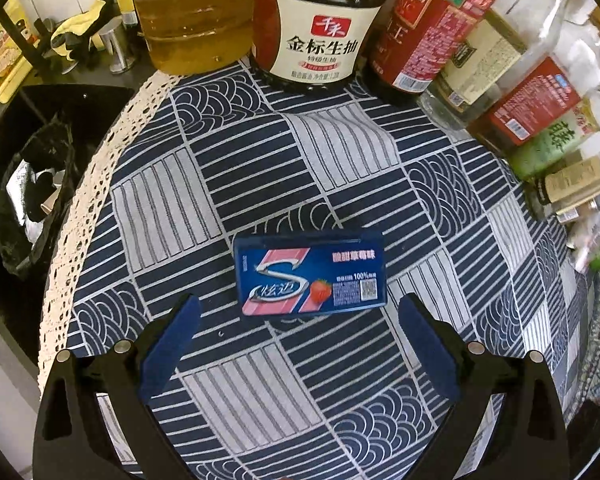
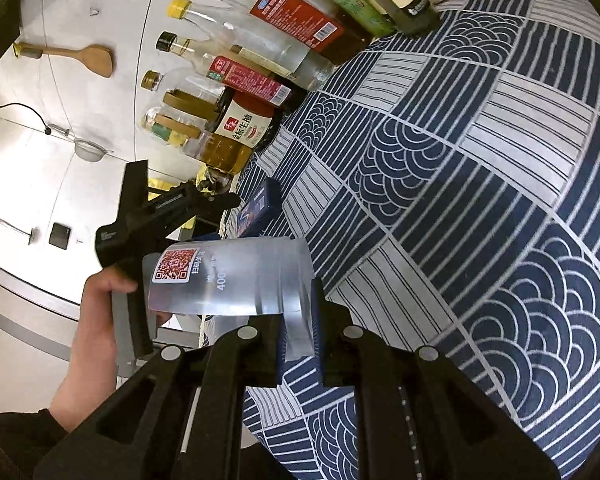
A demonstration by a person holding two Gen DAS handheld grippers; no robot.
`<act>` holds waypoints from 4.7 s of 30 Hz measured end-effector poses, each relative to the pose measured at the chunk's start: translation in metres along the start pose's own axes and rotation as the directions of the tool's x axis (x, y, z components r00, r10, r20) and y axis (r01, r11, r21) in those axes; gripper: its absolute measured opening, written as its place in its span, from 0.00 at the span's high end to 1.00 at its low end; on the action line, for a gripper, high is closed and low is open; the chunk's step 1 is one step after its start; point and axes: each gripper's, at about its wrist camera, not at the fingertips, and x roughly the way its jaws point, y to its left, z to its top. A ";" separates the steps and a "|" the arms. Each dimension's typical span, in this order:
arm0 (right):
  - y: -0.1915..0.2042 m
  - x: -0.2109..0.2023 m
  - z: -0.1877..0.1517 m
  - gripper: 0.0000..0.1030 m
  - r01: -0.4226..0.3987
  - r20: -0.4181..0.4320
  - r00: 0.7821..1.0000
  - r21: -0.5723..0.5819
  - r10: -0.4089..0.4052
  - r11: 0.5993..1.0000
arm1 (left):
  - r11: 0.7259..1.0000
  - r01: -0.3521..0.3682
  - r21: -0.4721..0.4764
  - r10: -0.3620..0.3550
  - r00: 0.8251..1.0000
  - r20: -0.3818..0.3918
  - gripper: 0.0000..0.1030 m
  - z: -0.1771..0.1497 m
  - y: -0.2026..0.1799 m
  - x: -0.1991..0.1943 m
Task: Collect trash
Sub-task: 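Grasp the blue Stride gum box with the left gripper while the right holds the cup, then carry the gum box with the left gripper while the right carries the plastic cup to the bin, then open the left gripper over the bin while the right gripper drops the plastic cup in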
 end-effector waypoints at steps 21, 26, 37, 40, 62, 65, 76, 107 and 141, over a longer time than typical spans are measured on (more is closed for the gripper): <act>-0.003 -0.006 0.001 0.88 -0.016 0.027 1.000 0.014 0.015 1.000 | 0.995 -0.097 -0.026 0.096 0.995 -0.034 0.07 0.010 -0.011 0.053; 0.000 -0.004 0.004 0.88 -0.010 0.021 1.000 0.007 0.010 1.000 | 0.996 -0.081 0.045 0.082 0.997 -0.014 0.10 0.007 -0.017 0.053; 0.025 0.020 0.009 0.88 0.012 -0.061 0.998 -0.034 -0.014 0.999 | 0.998 -0.017 0.065 0.012 0.996 0.089 0.11 -0.011 0.006 0.015; 0.036 0.030 0.011 0.88 0.028 -0.083 0.996 -0.056 -0.033 0.998 | 0.998 -0.001 0.056 -0.005 0.993 0.115 0.11 -0.018 0.021 0.003; 0.149 0.161 0.010 0.88 0.086 -0.263 0.956 -0.178 -0.132 0.980 | 0.999 0.028 -0.028 -0.021 0.972 0.234 0.11 -0.029 0.174 -0.051; 0.168 0.184 0.011 0.88 0.087 -0.282 0.949 -0.204 -0.144 0.975 | 0.999 0.029 -0.047 -0.016 0.970 0.244 0.11 -0.024 0.198 -0.058; 0.232 0.275 0.010 0.88 0.080 -0.321 0.934 -0.236 -0.156 0.968 | 0.992 0.035 -0.120 -0.004 0.969 0.248 0.11 -0.001 0.300 -0.064; 0.297 0.436 0.010 0.88 0.155 -0.193 0.968 -0.034 -0.158 0.987 | 0.993 0.043 0.107 -0.058 0.989 0.138 0.11 0.114 0.431 -0.025; 0.294 0.491 -0.003 0.57 0.215 -0.294 0.930 -0.051 -0.221 0.975 | 0.993 0.110 0.042 -0.111 0.993 0.035 0.10 0.139 0.446 -0.006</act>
